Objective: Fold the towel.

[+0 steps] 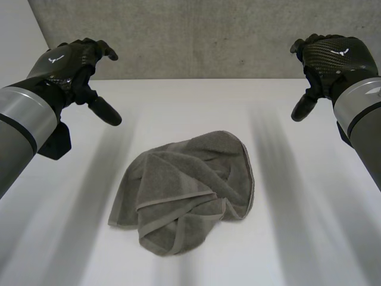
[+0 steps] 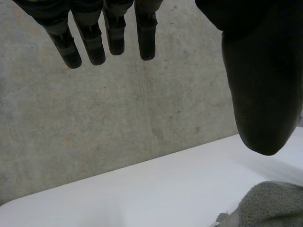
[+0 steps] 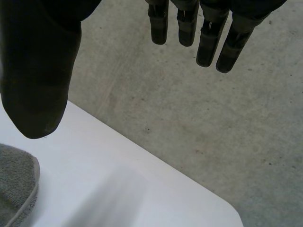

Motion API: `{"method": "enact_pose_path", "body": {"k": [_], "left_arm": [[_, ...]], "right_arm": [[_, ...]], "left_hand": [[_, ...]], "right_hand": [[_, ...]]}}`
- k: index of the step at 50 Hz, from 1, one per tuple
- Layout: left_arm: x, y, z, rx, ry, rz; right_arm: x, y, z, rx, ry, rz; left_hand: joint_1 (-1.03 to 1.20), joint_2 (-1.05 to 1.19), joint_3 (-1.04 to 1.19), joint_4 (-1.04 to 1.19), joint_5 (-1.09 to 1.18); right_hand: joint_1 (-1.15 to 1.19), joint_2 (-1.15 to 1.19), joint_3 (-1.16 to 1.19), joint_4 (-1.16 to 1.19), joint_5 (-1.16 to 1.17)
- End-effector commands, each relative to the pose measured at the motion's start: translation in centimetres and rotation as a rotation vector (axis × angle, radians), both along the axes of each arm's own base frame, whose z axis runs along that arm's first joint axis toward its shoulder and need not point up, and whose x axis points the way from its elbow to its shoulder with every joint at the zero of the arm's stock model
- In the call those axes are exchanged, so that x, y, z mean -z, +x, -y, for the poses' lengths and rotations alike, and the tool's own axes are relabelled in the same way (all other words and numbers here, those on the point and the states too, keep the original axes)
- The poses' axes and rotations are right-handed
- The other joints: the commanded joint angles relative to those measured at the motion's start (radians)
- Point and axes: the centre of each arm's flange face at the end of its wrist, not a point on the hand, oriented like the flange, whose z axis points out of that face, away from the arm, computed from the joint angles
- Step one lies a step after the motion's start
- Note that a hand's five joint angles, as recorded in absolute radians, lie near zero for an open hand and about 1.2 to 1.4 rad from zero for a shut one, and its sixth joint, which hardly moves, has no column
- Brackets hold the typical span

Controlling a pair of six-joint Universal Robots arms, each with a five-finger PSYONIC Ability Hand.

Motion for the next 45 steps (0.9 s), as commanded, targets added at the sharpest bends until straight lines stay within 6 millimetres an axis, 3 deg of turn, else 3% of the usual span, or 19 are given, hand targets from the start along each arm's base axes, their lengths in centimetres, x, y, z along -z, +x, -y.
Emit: {"method": "enact_pose_path", "body": {"k": [1, 6, 14, 18, 20, 24, 26, 27, 29, 30, 32, 35, 37, 39, 41, 42, 43, 44, 45], "left_arm": [[-0.1, 0.0, -0.1, -0.001, -0.003, -0.001], [0.2, 0.0, -0.1, -0.002, 0.003, 0.007], [2.1, -0.9, -1.6, 0.068, 0.044, 0.036], [4.9, -3.7, -4.4, 0.27, 0.112, 0.074], [7.9, -5.3, -5.4, 0.368, 0.172, 0.137], [10.3, -6.3, -5.6, 0.406, 0.194, 0.209], [12.9, -7.2, -5.3, 0.426, 0.201, 0.279], [12.9, -7.2, -5.3, 0.426, 0.201, 0.279], [14.7, -8.2, -5.3, 0.444, 0.173, 0.331], [14.7, -8.2, -5.3, 0.444, 0.173, 0.331], [16.1, -8.6, -5.0, 0.435, 0.134, 0.374], [17.4, -8.9, -4.5, 0.411, 0.095, 0.42], [17.8, -9.0, -4.6, 0.405, 0.078, 0.447], [18.2, -9.1, -4.7, 0.397, 0.069, 0.476], [18.3, -9.0, -4.7, 0.372, 0.052, 0.513], [18.3, -9.0, -4.7, 0.372, 0.052, 0.513], [18.1, -8.8, -4.7, 0.357, 0.045, 0.519], [18.1, -8.8, -4.7, 0.357, 0.045, 0.519], [17.8, -8.8, -4.7, 0.346, 0.037, 0.518]], "right_arm": [[0.1, 0.0, 0.0, 0.005, 0.002, -0.005], [0.0, 0.4, -0.4, -0.031, 0.0, -0.033], [2.6, 2.1, -2.0, -0.345, 0.012, -0.347], [5.4, 1.7, -1.3, -0.455, 0.057, -0.478], [7.3, 1.6, -0.6, -0.499, 0.088, -0.537], [9.9, 1.9, -0.4, -0.549, 0.119, -0.591], [12.7, 2.1, -0.3, -0.614, 0.119, -0.674], [12.7, 2.1, -0.3, -0.614, 0.119, -0.675], [15.6, 2.4, 0.0, -0.671, 0.104, -0.737], [15.7, 2.4, 0.0, -0.671, 0.103, -0.737], [18.2, 2.7, 0.8, -0.674, 0.06, -0.774], [20.1, 3.1, 1.5, -0.655, 0.002, -0.789], [20.7, 3.3, 1.8, -0.644, -0.032, -0.796], [21.0, 3.5, 2.1, -0.634, -0.063, -0.802], [20.8, 3.8, 2.6, -0.615, -0.114, -0.797], [20.8, 3.8, 2.6, -0.615, -0.114, -0.797], [20.5, 3.8, 2.7, -0.609, -0.125, -0.789], [20.5, 3.8, 2.7, -0.609, -0.125, -0.789], [20.4, 3.9, 2.7, -0.607, -0.13, -0.783]], "left_hand": [[-0.052, -0.03, -0.037, -0.041, -0.023], [-0.058, -0.036, -0.043, -0.047, -0.029], [-0.014, 0.008, 0.002, -0.003, 0.015], [-0.014, 0.008, 0.002, -0.003, 0.015], [-0.017, 0.005, -0.001, -0.006, 0.012], [-0.02, 0.002, -0.004, -0.009, 0.009], [-0.037, -0.016, -0.022, -0.026, -0.008], [-0.037, -0.016, -0.022, -0.026, -0.009], [-0.037, -0.016, -0.022, -0.026, -0.009], [-0.037, -0.016, -0.022, -0.026, -0.009], [-0.034, -0.013, -0.019, -0.024, -0.006], [-0.023, -0.001, -0.007, -0.012, 0.006], [-0.005, 0.016, 0.01, 0.006, 0.024], [0.104, 0.125, 0.119, 0.114, 0.132], [0.623, 0.645, 0.638, 0.634, 0.652], [0.626, 0.648, 0.642, 0.637, 0.655], [0.914, 0.935, 0.929, 0.925, 0.943], [0.917, 0.938, 0.932, 0.928, 0.946], [1.086, 1.107, 1.101, 1.096, 1.114]], "right_hand": [[-0.044, -0.06, -0.065, -0.071, -0.056], [-0.044, -0.06, -0.065, -0.071, -0.056], [-0.044, -0.06, -0.065, -0.071, -0.056], [-0.044, -0.06, -0.065, -0.071, -0.056], [-0.044, -0.06, -0.065, -0.071, -0.056], [-0.044, -0.06, -0.065, -0.071, -0.056], [-0.044, -0.06, -0.065, -0.071, -0.056], [-0.044, -0.06, -0.065, -0.071, -0.056], [-0.044, -0.06, -0.065, -0.071, -0.056], [-0.044, -0.06, -0.065, -0.071, -0.056], [-0.044, -0.06, -0.065, -0.071, -0.056], [-0.044, -0.06, -0.065, -0.071, -0.056], [-0.044, -0.06, -0.065, -0.071, -0.056], [0.11, 0.094, 0.089, 0.084, 0.098], [0.51, 0.494, 0.489, 0.484, 0.498], [0.512, 0.496, 0.491, 0.486, 0.5], [0.739, 0.723, 0.718, 0.713, 0.727], [0.741, 0.725, 0.72, 0.715, 0.729], [0.95, 0.934, 0.929, 0.924, 0.939]]}}
